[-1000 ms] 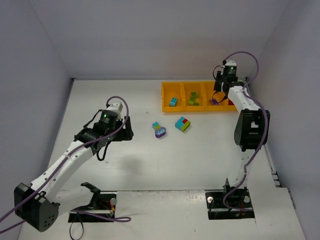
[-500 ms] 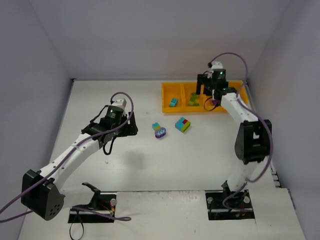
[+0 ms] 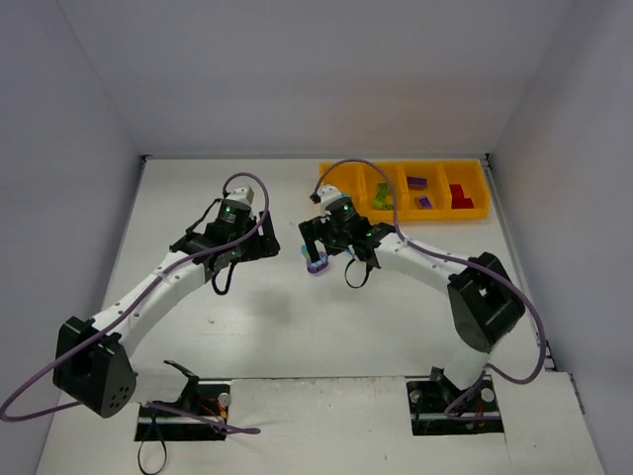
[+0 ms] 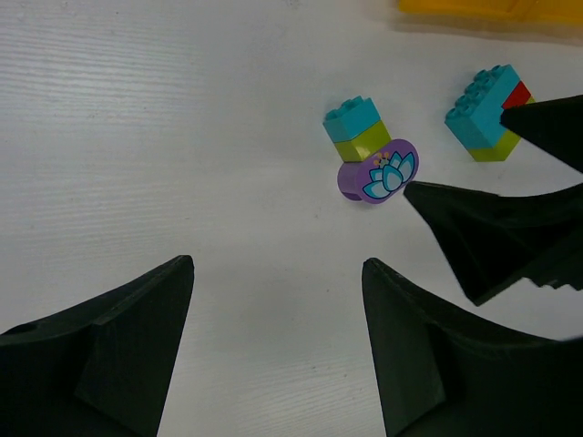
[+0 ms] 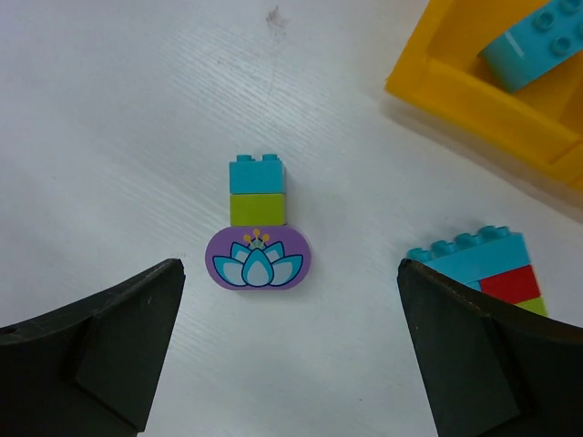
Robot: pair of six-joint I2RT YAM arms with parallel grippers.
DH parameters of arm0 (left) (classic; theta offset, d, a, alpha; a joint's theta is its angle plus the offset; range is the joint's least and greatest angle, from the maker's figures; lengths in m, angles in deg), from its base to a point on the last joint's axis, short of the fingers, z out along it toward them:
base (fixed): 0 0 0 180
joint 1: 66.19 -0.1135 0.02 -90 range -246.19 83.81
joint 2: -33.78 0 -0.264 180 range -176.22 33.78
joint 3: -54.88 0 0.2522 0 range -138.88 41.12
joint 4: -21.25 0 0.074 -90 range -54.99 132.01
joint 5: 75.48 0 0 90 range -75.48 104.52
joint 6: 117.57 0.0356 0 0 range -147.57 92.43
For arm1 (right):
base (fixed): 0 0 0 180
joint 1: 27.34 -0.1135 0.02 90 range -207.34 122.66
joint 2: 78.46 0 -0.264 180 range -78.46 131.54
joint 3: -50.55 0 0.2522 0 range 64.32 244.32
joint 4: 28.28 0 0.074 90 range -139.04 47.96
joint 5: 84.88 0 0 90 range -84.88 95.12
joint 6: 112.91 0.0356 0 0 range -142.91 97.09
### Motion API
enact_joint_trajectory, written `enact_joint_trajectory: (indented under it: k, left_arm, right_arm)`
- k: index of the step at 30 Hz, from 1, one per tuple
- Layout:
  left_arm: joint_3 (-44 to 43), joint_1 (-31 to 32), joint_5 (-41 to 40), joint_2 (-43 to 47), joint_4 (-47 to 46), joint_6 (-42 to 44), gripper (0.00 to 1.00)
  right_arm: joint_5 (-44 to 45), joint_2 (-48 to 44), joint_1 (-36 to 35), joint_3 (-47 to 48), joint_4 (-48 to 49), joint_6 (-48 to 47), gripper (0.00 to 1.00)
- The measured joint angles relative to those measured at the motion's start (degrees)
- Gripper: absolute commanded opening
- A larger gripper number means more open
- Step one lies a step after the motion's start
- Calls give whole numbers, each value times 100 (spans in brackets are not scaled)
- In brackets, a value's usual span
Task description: Sort the legos into containers by color
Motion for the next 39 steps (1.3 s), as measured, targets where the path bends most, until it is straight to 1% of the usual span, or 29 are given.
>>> enact_joint_trajectory:
  k: [11, 14, 15, 17, 18, 20, 21, 23, 24, 25, 26, 27, 29, 30, 31, 32, 34, 39]
  left_arm:
    - [2, -92, -2, 199, 96, -52, 68]
    - [2, -96, -2, 313, 103, -55, 68]
    - [2, -96, -2, 341, 105, -55, 68]
    - [2, -109, -2, 363, 105, -55, 68]
    - [2, -118, -2, 365, 103, -55, 68]
    - [2, -133, 0, 365, 103, -52, 68]
    - [2, -140, 7, 363, 101, -52, 68]
    - [2, -157, 42, 363, 96, -50, 68]
    - [2, -162, 63, 358, 94, -48, 68]
    - [2, -160, 90, 354, 85, -44, 68]
    - [2, -162, 127, 350, 74, -37, 68]
    - [2, -162, 166, 343, 59, -28, 68]
    - [2, -162, 221, 317, 48, -15, 68]
    - [2, -162, 243, 302, 48, -9, 68]
    - [2, -162, 256, 282, 48, -7, 68]
    - [2, -162, 262, 264, 50, -4, 68]
    - [2, -162, 275, 249, 57, 11, 68]
    - [2, -310, 192, 249, 57, 68, 68]
  right_arm:
    - [334, 1128, -511, 13, 70, 308, 99]
    - [380, 1309, -577, 17, 105, 356, 93]
    - [415, 1344, -586, 20, 146, 363, 85]
    - [439, 1351, -579, 22, 225, 380, 75]
    - [442, 1355, -577, 20, 258, 382, 64]
    - [442, 1357, -577, -15, 361, 365, 56]
    - [446, 1357, -577, -44, 424, 358, 47]
    - [448, 1357, -573, -111, 568, 297, 34]
    - [446, 1357, -573, -160, 654, 262, 18]
    - [448, 1355, -573, -197, 732, 236, 12]
    - [446, 1355, -570, -221, 804, 195, 10]
    - [444, 1355, -566, -238, 861, 155, 13]
    - [444, 1355, -562, -275, 946, 111, 24]
    - [452, 1355, -562, -284, 970, 98, 37]
    - [466, 1355, -562, -297, 997, 76, 46]
    - [472, 1346, -562, -304, 1010, 42, 63]
    - [468, 1309, -562, -345, 1047, -33, 69]
    - [361, 1239, -529, -389, 942, -173, 70]
